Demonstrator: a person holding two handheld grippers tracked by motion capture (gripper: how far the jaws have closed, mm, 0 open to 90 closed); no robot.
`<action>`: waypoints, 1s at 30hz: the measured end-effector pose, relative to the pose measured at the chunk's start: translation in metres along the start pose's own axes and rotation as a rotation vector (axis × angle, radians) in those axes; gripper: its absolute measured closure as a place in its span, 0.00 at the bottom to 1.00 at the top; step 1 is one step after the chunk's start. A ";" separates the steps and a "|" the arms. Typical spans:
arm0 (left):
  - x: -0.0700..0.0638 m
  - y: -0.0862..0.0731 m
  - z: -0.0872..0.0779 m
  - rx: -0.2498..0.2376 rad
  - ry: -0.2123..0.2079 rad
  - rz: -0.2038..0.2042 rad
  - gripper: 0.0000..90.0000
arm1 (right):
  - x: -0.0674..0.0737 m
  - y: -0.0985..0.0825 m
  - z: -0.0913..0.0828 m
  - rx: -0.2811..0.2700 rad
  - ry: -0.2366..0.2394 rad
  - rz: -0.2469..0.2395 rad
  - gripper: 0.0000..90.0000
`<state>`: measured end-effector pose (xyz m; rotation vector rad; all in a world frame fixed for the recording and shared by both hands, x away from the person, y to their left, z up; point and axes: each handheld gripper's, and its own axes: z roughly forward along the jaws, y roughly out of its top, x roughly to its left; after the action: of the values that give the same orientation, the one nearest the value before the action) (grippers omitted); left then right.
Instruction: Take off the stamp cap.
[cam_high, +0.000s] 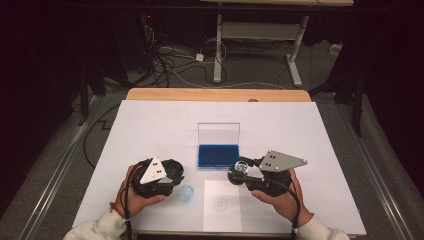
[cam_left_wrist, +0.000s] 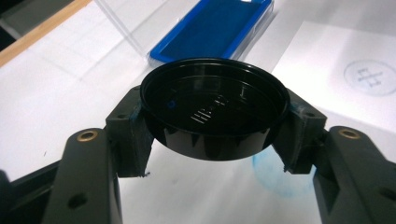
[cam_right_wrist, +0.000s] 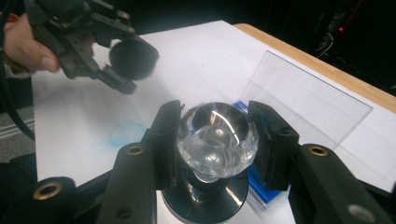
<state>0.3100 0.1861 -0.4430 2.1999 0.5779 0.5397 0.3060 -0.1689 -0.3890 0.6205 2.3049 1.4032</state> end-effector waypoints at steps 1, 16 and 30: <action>0.000 -0.003 -0.002 0.002 0.003 -0.003 0.41 | -0.001 -0.001 -0.001 0.002 -0.005 0.003 0.64; 0.000 -0.033 -0.035 -0.011 0.057 -0.067 0.41 | -0.017 -0.008 0.001 0.052 -0.038 0.019 0.64; 0.000 -0.036 -0.033 -0.006 0.036 -0.077 0.41 | -0.024 -0.007 0.006 0.062 -0.056 0.006 0.64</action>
<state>0.2840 0.2266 -0.4506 2.1571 0.6761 0.5403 0.3280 -0.1809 -0.3961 0.6775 2.3116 1.3042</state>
